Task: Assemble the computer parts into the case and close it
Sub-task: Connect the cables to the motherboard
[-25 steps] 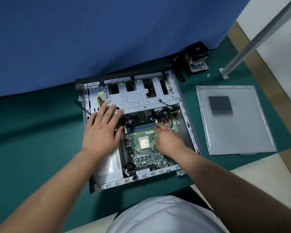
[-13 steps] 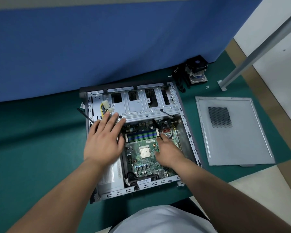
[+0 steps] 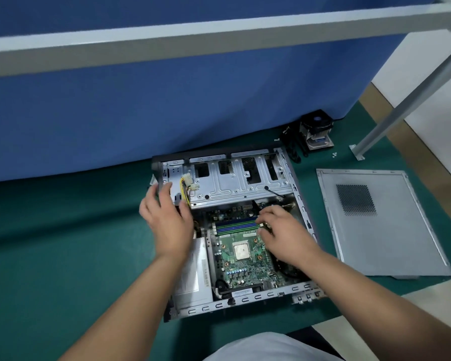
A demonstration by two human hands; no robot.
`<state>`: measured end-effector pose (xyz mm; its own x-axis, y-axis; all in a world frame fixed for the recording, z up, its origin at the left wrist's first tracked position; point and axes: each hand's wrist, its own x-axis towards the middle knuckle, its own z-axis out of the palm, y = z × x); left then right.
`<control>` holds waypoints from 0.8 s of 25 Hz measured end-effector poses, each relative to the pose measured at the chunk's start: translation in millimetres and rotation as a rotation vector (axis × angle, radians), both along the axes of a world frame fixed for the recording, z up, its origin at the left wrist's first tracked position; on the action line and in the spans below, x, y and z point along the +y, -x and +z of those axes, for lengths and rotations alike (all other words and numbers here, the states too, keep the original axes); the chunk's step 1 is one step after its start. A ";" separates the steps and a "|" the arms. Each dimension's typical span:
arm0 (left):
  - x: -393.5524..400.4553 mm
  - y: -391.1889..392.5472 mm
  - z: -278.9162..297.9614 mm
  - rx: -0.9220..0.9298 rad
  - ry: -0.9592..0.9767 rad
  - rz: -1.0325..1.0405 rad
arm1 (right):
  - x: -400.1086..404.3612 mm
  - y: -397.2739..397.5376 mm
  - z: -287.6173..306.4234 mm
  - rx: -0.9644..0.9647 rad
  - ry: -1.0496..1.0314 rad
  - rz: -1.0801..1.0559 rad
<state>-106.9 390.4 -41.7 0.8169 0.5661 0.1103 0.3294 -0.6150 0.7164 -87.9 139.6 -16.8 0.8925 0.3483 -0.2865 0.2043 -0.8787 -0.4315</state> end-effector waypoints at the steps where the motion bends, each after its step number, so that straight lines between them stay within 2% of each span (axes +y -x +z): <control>1: 4.8 -6.0 3.5 0.028 0.131 0.111 | -0.4 -2.8 3.9 -0.004 -0.009 0.009; 3: 22.9 -24.3 7.5 0.164 0.403 0.291 | -1.9 -7.7 7.9 0.004 0.003 0.018; 5: 39.0 -33.4 5.1 0.262 0.471 0.326 | 1.4 -8.0 10.0 0.029 0.016 0.011; 9: 19.8 -12.1 10.2 -0.043 0.268 0.146 | 17.7 -6.7 9.1 0.094 -0.133 -0.049; 11: -1.4 7.8 8.6 -0.132 0.314 -0.043 | 29.4 -9.4 13.4 0.172 -0.288 -0.120; 13: -16.9 24.4 4.9 -0.116 0.322 -0.223 | 46.4 -14.8 24.6 0.286 -0.452 -0.190; 16: -28.7 41.4 -3.1 -0.117 0.174 -0.411 | 74.9 -23.7 38.9 0.552 -0.724 -0.278; 18: -31.1 47.3 -7.7 -0.093 0.049 -0.502 | 87.9 -28.0 42.5 0.684 -0.795 -0.269; 20: -28.7 49.3 -7.4 -0.054 0.008 -0.589 | 93.7 -33.3 48.4 0.675 -0.784 -0.248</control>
<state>-156.2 361.7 -49.0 0.9872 0.0194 0.1583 -0.1035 -0.6774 0.7283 -54.6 233.3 31.6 0.7036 0.4805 -0.5236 -0.4356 -0.2905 -0.8520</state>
